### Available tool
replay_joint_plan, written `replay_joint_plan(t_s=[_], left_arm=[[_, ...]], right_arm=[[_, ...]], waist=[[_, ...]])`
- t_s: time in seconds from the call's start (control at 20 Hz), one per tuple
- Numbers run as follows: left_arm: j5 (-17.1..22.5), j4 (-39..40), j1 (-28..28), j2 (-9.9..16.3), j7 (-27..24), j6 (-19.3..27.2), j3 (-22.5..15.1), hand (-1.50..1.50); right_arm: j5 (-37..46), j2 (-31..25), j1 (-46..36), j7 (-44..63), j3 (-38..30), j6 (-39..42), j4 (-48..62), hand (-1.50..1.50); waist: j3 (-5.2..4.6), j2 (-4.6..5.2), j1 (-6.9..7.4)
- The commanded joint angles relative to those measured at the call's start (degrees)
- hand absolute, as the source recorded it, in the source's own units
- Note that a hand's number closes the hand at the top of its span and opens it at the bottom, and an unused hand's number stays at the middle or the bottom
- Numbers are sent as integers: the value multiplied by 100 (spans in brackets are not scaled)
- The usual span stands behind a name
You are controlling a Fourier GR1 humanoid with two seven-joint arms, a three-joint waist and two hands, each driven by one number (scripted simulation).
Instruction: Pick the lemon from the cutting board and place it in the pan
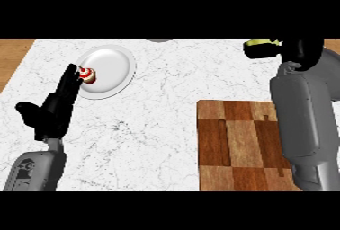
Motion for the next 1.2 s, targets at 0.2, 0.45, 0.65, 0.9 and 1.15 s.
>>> replay_joint_plan(t_s=[0.2, 0.45, 0.65, 0.9, 1.15], left_arm=[[54, -77, -190, 66, 111, 4, 114, 0], [-27, -311, -40, -47, 263, 31, -67, 0], [68, -86, -7, 74, -7, -193, 24, 0], [64, -63, -166, -18, 29, -125, -7, 0], [-68, -181, -140, -190, 96, -18, -213, 0]], right_arm=[[-802, -1506, -90, -1460, -1131, -829, 1747, 150], [-912, -2289, -314, -2195, -1445, -1257, 3074, 150], [-520, -2731, -52, -2448, -1408, -1824, 3726, 150], [-876, -3266, 56, -3068, -1838, -1976, 4345, 150], [-930, -3256, 79, -3264, -1975, -2371, 4751, 150]], waist=[[7, 48, 49], [12, 59, 133], [17, 109, 197], [41, 192, 276], [53, 206, 412]])
